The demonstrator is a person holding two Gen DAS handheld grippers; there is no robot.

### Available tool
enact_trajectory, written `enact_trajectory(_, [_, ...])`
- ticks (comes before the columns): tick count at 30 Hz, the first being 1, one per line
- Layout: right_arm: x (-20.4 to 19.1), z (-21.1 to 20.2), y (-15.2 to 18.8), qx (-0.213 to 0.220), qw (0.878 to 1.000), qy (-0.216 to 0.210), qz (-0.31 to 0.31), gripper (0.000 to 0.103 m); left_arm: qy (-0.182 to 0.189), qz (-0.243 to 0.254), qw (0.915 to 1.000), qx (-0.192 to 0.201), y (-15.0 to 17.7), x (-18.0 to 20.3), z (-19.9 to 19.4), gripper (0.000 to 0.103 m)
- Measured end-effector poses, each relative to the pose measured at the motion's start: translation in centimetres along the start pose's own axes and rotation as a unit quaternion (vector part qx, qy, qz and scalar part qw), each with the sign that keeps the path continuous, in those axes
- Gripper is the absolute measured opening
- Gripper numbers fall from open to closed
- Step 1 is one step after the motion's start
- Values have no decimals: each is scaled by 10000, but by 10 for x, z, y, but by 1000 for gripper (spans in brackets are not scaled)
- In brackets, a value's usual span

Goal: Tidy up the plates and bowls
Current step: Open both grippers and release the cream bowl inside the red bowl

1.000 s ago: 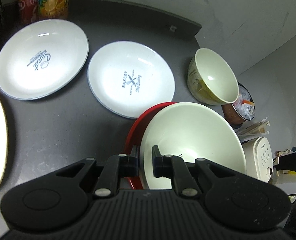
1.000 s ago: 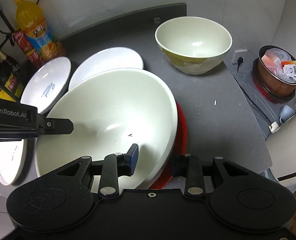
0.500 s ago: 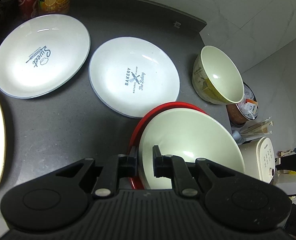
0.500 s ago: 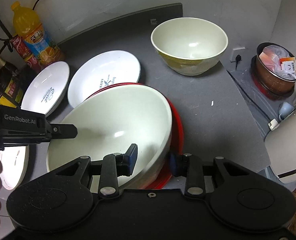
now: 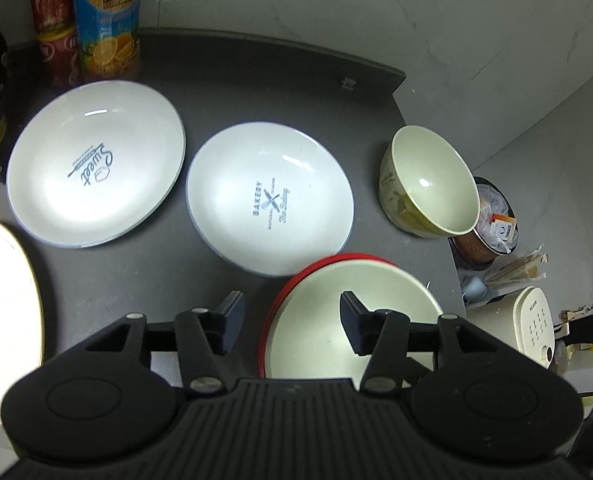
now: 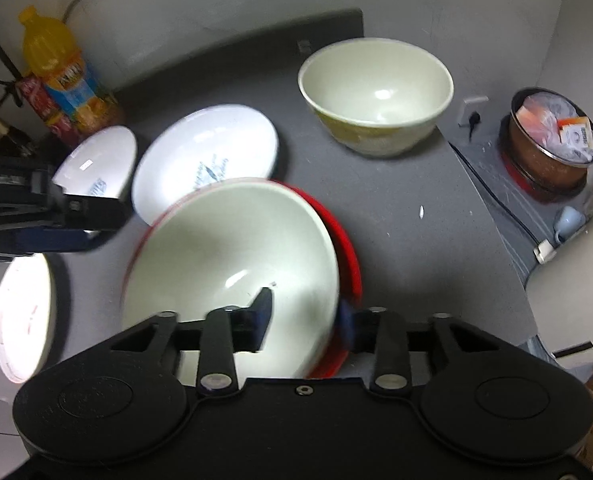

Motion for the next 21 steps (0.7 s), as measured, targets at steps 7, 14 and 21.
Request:
enact_trajectory(7, [4,-16,-20,374,9992,-93,102,54,-1,106,9999,113,-9,10,1,57])
enact_trajectory(14, [24,-16,-32,563,9981,-36,255,54,65,203,9996,199,-23,26,7,57])
enact_trajectory(21, [52,-14,-46,711,9957,75,584,54,134,321,9990,265,-37,48,16,58])
Point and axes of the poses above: each gripper's, at about its wrist camera, not at the fingertips, and z roughly the way its jaws point, x to its right, y to its underside, the point moved 10 cm from there along z, roughly the way its jaws point, and after that the axes turned 4 degrees about -z, right-handed, at the moved point
